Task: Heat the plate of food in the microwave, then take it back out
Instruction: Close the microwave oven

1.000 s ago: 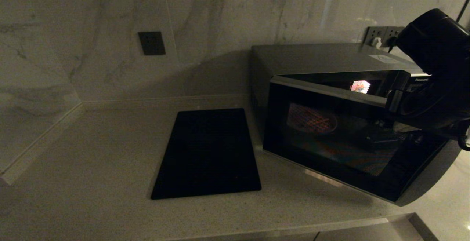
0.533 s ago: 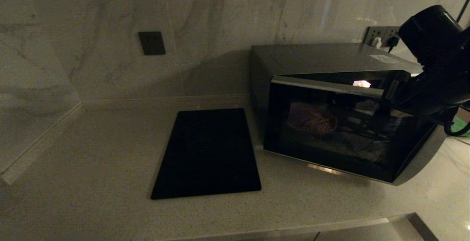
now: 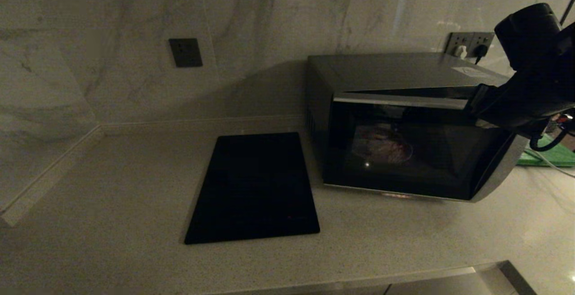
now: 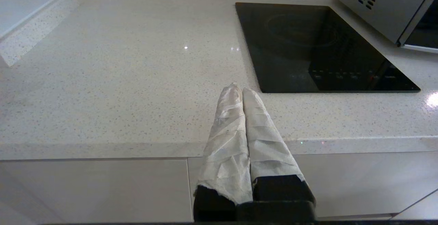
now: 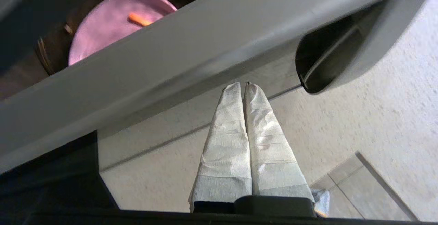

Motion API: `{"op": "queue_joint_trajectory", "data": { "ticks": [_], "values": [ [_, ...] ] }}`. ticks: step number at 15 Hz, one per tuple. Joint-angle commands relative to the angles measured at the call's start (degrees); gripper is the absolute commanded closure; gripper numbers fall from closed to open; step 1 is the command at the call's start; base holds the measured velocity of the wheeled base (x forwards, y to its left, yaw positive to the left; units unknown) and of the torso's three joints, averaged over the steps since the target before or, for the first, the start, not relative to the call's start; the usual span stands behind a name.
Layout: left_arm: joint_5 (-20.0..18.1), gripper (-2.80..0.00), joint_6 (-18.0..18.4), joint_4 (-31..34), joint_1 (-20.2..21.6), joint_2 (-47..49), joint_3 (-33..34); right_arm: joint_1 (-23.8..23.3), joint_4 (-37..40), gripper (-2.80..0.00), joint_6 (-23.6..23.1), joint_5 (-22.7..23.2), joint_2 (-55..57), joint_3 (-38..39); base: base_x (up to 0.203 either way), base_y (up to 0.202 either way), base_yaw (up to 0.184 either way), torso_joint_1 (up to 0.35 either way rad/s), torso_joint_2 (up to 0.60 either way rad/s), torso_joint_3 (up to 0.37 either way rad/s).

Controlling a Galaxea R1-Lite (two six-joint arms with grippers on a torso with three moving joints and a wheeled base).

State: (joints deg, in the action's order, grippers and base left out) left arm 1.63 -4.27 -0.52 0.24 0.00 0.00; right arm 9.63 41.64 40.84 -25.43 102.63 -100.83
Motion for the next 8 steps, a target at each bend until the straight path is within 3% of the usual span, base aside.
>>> {"op": "queue_joint_trajectory", "data": {
  "ticks": [1,8],
  "values": [
    [0.0,0.0,0.0,0.0,0.0,0.1,0.0,-0.1,-1.1,0.0,0.0,-0.1,0.8,-0.4,0.0,0.0,0.0,0.0,0.0,0.0],
    [0.0,0.0,0.0,0.0,0.0,0.1,0.0,-0.1,-7.2,0.0,-1.2,0.9,2.1,-0.6,0.0,0.0,0.0,0.0,0.0,0.0]
  ]
}}
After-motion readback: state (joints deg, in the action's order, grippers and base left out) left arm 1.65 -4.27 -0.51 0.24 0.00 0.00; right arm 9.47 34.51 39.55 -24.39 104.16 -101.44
